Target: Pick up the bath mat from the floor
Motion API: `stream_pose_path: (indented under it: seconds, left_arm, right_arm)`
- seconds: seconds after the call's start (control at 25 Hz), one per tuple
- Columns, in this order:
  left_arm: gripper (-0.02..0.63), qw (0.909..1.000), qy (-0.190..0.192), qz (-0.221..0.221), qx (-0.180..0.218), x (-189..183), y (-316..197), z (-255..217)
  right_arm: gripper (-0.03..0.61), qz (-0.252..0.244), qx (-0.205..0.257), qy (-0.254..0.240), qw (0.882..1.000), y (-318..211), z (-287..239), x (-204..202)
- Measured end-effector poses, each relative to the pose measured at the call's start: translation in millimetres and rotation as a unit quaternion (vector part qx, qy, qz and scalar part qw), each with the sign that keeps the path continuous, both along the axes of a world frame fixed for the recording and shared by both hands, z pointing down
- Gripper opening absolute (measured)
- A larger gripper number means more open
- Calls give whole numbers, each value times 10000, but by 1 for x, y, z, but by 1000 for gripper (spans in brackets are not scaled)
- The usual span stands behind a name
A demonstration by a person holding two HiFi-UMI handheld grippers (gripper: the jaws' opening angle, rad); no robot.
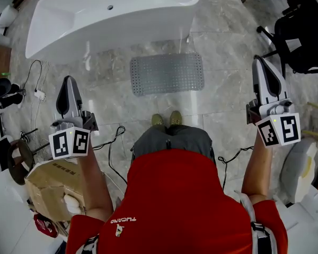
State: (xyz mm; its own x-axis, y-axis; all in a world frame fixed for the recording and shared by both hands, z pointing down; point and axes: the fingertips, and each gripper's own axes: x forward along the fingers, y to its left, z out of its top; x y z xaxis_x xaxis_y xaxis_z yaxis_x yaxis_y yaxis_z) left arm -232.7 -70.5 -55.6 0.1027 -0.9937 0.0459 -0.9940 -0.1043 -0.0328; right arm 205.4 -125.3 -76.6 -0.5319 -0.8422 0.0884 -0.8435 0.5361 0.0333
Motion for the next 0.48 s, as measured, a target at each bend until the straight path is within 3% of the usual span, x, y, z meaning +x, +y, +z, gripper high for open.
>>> stream_pose_path:
  seconds: [0.48]
  left_arm:
    - [5, 9999, 109, 80, 20, -22, -37, 44]
  right_arm:
    - [3, 215, 26, 63, 9997, -24, 42, -20]
